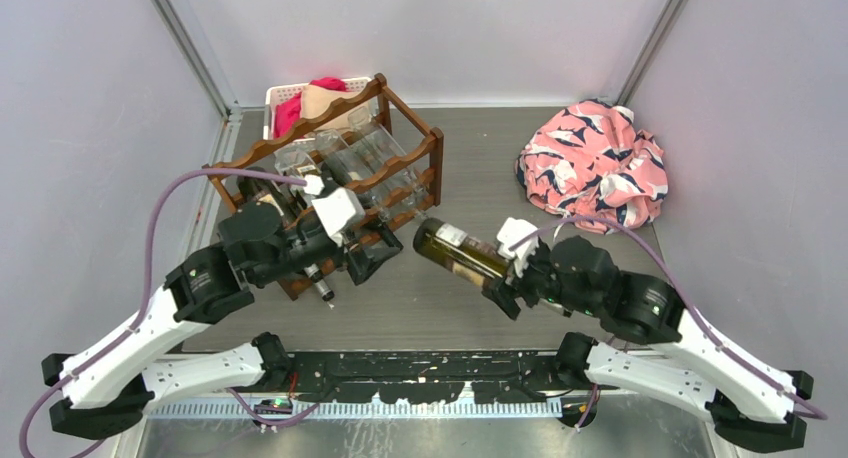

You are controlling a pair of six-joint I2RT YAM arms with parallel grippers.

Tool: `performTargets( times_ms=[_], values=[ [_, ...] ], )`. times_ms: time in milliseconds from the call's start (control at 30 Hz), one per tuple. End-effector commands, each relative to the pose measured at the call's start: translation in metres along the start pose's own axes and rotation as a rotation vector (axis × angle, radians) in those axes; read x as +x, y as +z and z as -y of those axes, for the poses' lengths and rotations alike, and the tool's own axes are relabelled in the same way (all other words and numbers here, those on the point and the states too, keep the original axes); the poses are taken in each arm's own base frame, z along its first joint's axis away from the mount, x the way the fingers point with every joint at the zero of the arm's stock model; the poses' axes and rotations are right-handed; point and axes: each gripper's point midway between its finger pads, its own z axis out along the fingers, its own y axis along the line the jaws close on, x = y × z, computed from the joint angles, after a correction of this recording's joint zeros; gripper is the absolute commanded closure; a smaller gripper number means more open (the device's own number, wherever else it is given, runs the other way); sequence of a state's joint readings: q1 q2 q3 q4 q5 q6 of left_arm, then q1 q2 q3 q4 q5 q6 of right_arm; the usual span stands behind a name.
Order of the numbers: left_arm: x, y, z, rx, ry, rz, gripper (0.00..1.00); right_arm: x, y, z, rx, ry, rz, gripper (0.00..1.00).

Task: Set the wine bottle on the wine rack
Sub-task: Place the wine bottle in the wine rack.

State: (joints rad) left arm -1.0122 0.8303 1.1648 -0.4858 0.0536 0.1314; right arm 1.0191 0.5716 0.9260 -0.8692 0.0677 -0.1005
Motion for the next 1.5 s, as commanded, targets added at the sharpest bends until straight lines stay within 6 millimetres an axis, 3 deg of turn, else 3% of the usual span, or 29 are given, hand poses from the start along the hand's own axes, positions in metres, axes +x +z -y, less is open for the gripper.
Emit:
performTargets(
  times_ms=[0,167,333,433,500,700,1000,1467],
  values=[
    [-0.033,-0.021,-0.028,-0.157,-0.054,0.096,0.00,-0.123,-0.008,0.033,0.160,0.034,0.334,0.99],
    [-0.044,-0.038,-0.039,-0.201,-0.009,0.074,0.00,-0.182,-0.001,0.058,0.229,0.046,0.417,0.99],
    [-0.043,-0.048,-0.042,-0.223,-0.008,0.074,0.00,-0.232,0.014,0.098,0.189,0.187,0.505,0.99],
    [-0.041,-0.053,-0.047,-0.259,-0.012,0.077,0.00,-0.256,0.036,0.123,0.192,0.232,0.510,0.99],
    [-0.043,-0.058,-0.052,-0.286,-0.009,0.071,0.00,-0.269,0.061,0.135,0.186,0.236,0.494,0.99],
    [-0.052,-0.072,-0.072,-0.384,0.022,0.030,0.00,-0.306,0.106,0.158,0.165,0.235,0.523,0.99],
    [-0.050,-0.071,-0.097,-0.523,0.049,-0.021,0.00,-0.306,0.159,0.173,0.150,0.272,0.483,0.99],
    [-0.053,-0.061,-0.106,-0.552,0.065,-0.031,0.00,-0.298,0.200,0.184,0.151,0.336,0.457,0.98]
  ],
)
